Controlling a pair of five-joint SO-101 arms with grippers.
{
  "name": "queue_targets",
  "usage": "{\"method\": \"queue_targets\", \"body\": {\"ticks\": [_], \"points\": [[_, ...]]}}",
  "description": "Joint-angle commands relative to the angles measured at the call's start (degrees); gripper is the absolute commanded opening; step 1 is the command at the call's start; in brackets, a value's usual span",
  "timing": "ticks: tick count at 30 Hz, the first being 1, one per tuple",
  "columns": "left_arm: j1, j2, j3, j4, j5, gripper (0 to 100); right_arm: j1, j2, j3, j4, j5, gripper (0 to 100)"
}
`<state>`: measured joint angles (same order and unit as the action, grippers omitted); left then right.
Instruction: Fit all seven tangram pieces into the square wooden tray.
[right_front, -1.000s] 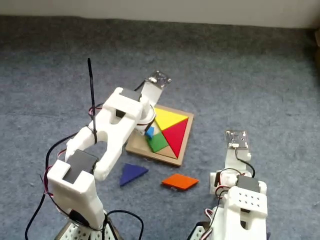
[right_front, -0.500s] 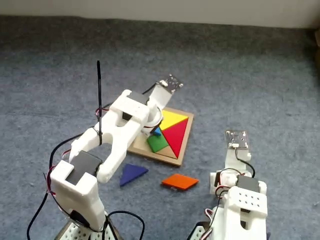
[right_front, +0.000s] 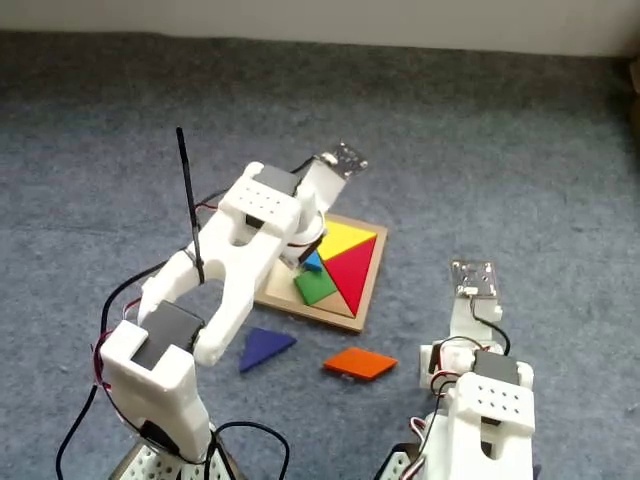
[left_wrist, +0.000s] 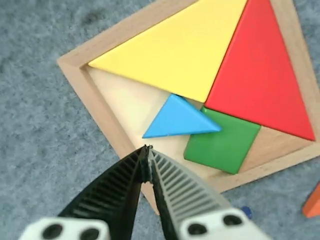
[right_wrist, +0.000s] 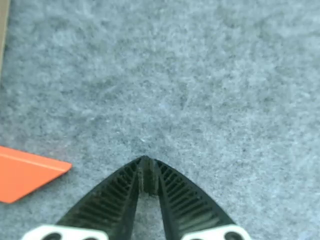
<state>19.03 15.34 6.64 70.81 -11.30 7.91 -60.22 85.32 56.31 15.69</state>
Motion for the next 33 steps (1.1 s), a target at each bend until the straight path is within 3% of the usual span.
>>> {"method": "queue_targets", "body": {"ticks": [1,8,18,24,33], "points": [[0.7,-2.9,1.5,0.1,-0.2,2,1.5,-0.7,0.0,-1.4,0.4,0.5],[0.7,-2.9,9.7,-12.6,-0.2,2,1.5,-0.7,0.0,-1.4,0.4,0.5],[0.6,-2.5,9.7,-18.9,-0.2,2,1.5,-0.7,0.0,-1.4,0.4,0.5],[0.8,2.1,4.7,-18.9,-0.2,2,1.5,-0.7,0.0,-1.4,0.4,0.5],[3.9,2.9,1.5,-9.6,-0.1,2,1.5,-0.7,0.0,-1.4,0.4,0.5]]}}
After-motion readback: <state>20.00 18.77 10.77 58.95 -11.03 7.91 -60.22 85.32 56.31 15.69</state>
